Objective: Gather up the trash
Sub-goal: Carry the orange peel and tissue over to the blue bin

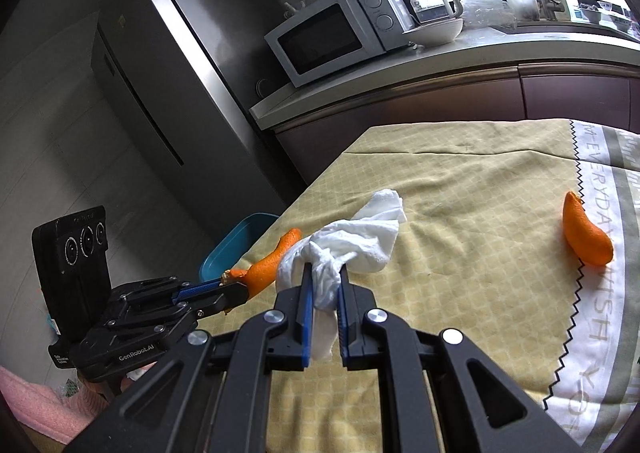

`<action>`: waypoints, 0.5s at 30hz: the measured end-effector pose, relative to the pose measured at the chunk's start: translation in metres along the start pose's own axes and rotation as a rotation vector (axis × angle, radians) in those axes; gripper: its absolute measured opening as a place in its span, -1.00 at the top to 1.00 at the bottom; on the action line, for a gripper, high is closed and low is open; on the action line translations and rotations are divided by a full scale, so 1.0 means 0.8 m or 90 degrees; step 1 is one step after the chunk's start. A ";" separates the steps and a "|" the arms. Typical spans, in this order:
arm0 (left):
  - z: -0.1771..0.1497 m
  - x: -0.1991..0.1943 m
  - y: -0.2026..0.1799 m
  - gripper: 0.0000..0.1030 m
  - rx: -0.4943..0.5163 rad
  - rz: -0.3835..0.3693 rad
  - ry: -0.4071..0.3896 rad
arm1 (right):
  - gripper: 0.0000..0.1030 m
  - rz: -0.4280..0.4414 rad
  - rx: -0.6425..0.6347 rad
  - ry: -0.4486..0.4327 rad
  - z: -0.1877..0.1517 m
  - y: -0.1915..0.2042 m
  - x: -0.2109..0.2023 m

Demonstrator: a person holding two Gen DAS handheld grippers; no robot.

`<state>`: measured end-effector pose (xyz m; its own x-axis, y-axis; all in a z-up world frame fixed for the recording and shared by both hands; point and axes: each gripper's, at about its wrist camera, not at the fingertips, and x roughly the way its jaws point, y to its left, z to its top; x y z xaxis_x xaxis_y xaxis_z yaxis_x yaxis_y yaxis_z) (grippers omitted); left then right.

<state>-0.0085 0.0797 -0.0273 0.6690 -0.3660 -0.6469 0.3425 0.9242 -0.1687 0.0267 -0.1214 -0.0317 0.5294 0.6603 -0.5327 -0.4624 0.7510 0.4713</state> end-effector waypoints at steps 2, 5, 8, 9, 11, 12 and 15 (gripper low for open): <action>-0.001 -0.003 0.006 0.78 -0.005 0.005 -0.002 | 0.82 0.006 -0.004 0.004 0.002 0.004 0.007; -0.002 -0.010 0.017 0.78 -0.014 0.015 -0.008 | 0.82 0.014 -0.010 0.010 0.005 0.011 0.015; -0.001 -0.016 0.028 0.78 -0.023 0.026 -0.015 | 0.82 0.023 -0.018 0.016 0.008 0.019 0.025; -0.001 -0.019 0.033 0.78 -0.027 0.031 -0.017 | 0.82 0.025 -0.022 0.018 0.009 0.022 0.029; -0.002 -0.024 0.041 0.78 -0.035 0.038 -0.022 | 0.82 0.031 -0.029 0.023 0.011 0.028 0.035; -0.002 -0.026 0.045 0.78 -0.038 0.042 -0.024 | 0.82 0.034 -0.033 0.025 0.012 0.031 0.039; -0.002 -0.033 0.056 0.78 -0.048 0.053 -0.028 | 0.82 0.042 -0.044 0.031 0.016 0.040 0.049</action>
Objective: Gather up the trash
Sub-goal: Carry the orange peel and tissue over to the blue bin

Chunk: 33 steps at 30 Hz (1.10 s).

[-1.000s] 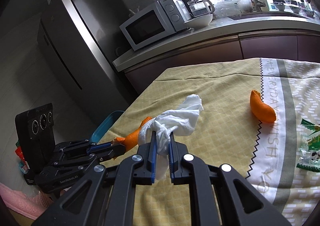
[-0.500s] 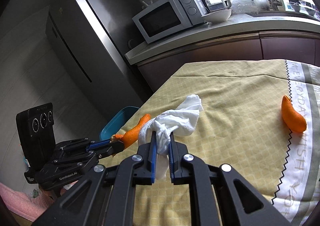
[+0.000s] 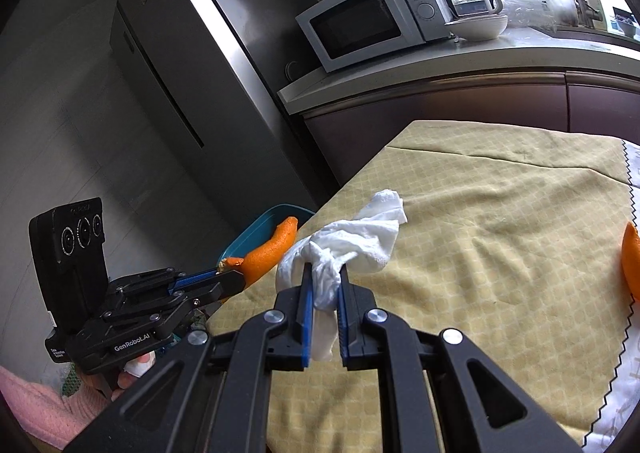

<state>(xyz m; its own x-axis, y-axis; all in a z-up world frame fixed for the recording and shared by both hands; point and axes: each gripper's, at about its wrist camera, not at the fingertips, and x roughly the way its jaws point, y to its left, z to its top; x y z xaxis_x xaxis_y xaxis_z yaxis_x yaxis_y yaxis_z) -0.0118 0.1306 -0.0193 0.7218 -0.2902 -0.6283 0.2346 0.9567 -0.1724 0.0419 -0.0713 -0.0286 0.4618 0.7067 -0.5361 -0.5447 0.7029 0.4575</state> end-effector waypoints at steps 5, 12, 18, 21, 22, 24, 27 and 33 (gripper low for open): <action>0.000 -0.010 0.017 0.78 -0.015 0.014 -0.008 | 0.82 0.019 -0.012 0.010 0.010 0.014 0.019; -0.001 -0.021 0.042 0.78 -0.036 0.038 -0.019 | 0.82 0.044 -0.027 0.029 0.025 0.030 0.049; -0.001 -0.028 0.068 0.78 -0.058 0.065 -0.026 | 0.82 0.063 -0.045 0.047 0.039 0.042 0.078; -0.001 -0.031 0.082 0.78 -0.068 0.081 -0.028 | 0.82 0.071 -0.053 0.054 0.046 0.049 0.091; -0.001 -0.032 0.087 0.78 -0.071 0.084 -0.029 | 0.82 0.073 -0.056 0.055 0.047 0.051 0.094; -0.001 -0.034 0.095 0.78 -0.079 0.091 -0.031 | 0.82 0.079 -0.059 0.061 0.050 0.055 0.102; -0.001 -0.036 0.108 0.78 -0.088 0.105 -0.033 | 0.82 0.085 -0.064 0.069 0.053 0.062 0.113; -0.002 -0.035 0.130 0.78 -0.109 0.122 -0.031 | 0.82 0.088 -0.075 0.090 0.064 0.074 0.145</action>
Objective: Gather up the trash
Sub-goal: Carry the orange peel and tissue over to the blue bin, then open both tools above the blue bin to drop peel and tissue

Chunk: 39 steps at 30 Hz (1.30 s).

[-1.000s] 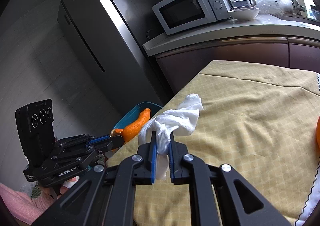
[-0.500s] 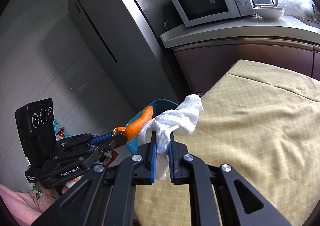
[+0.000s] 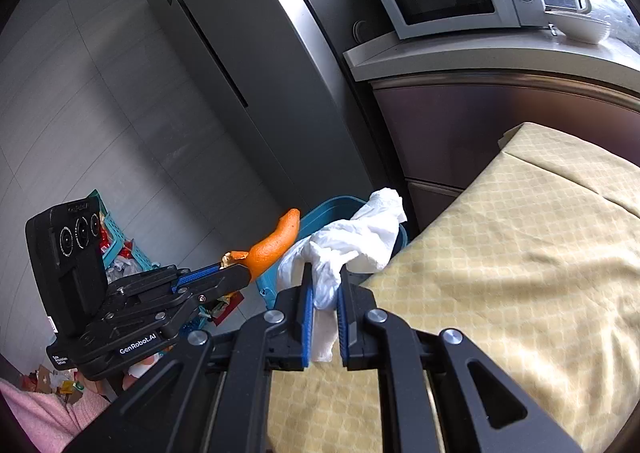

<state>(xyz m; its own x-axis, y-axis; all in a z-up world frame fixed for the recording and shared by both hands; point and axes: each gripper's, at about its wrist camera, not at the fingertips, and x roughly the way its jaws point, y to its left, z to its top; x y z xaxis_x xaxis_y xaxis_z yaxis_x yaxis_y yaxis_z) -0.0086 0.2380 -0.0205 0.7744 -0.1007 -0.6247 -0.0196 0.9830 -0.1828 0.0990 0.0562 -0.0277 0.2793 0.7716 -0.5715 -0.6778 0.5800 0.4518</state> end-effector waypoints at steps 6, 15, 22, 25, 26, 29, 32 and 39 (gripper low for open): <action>-0.002 0.012 0.017 0.78 -0.011 0.019 0.012 | 0.82 0.000 -0.007 0.022 0.012 0.003 0.029; -0.005 0.032 0.040 0.78 -0.033 0.040 0.031 | 0.82 -0.004 -0.024 0.057 0.026 0.015 0.074; -0.009 0.054 0.058 0.78 -0.048 0.055 0.048 | 0.82 -0.020 -0.034 0.094 0.029 0.022 0.113; -0.011 0.066 0.069 0.78 -0.060 0.066 0.058 | 0.82 -0.030 -0.040 0.113 0.029 0.024 0.132; -0.011 0.070 0.073 0.78 -0.064 0.070 0.061 | 0.82 -0.035 -0.042 0.117 0.029 0.025 0.138; -0.013 0.081 0.084 0.78 -0.078 0.071 0.072 | 0.82 -0.043 -0.048 0.134 0.029 0.028 0.154; -0.016 0.089 0.090 0.78 -0.082 0.074 0.079 | 0.82 -0.048 -0.054 0.148 0.029 0.031 0.167; -0.021 0.103 0.098 0.75 -0.093 0.074 0.088 | 0.76 -0.073 -0.053 0.179 0.027 0.028 0.195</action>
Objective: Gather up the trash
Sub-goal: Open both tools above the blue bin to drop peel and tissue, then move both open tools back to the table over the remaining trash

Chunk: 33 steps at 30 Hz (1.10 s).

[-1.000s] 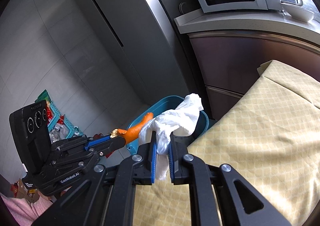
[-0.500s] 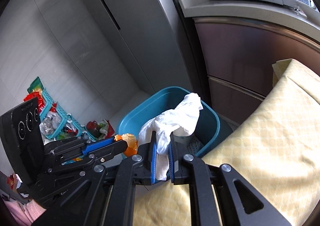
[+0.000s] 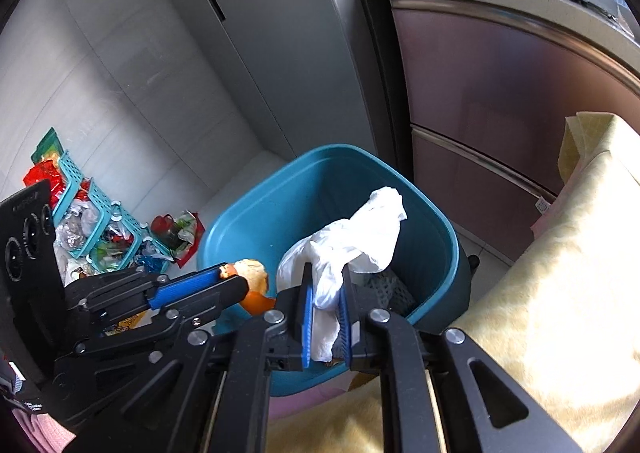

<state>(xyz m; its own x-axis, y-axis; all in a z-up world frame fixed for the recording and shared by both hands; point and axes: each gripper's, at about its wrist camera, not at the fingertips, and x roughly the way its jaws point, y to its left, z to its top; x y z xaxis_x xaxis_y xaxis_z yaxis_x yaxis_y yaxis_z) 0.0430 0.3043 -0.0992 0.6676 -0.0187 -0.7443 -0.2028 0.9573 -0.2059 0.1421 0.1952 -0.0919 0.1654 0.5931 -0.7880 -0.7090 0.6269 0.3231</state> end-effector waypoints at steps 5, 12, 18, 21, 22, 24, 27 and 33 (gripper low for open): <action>0.001 0.012 0.009 0.59 -0.020 -0.017 0.005 | 0.61 -0.013 0.004 0.022 0.003 0.000 0.013; -0.003 0.007 0.010 0.39 -0.032 -0.020 -0.007 | 0.52 -0.004 0.019 -0.006 -0.005 -0.010 -0.005; -0.002 -0.029 -0.018 0.10 0.009 -0.034 -0.058 | 0.41 0.012 0.015 -0.068 -0.025 -0.023 -0.068; -0.002 -0.050 -0.046 -0.06 0.042 -0.055 -0.091 | 0.41 0.014 0.019 -0.104 -0.045 -0.032 -0.110; -0.003 -0.057 -0.056 -0.09 0.054 -0.063 -0.101 | 0.41 0.011 0.019 -0.114 -0.052 -0.035 -0.123; -0.003 -0.068 -0.079 -0.19 0.075 -0.084 -0.118 | 0.38 0.001 0.025 -0.143 -0.070 -0.044 -0.155; -0.006 -0.076 -0.119 -0.26 0.112 -0.129 -0.126 | 0.30 -0.021 0.040 -0.180 -0.099 -0.061 -0.201; -0.016 -0.074 -0.218 -0.31 0.194 -0.200 -0.116 | 0.27 -0.094 0.115 -0.244 -0.173 -0.113 -0.287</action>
<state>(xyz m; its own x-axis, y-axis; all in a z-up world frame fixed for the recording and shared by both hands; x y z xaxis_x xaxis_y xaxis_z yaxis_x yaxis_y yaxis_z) 0.0297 0.1350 -0.0270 0.7833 -0.2967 -0.5463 0.2304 0.9547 -0.1881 0.0733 -0.0676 -0.0131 0.5218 0.6142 -0.5920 -0.5336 0.7764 0.3353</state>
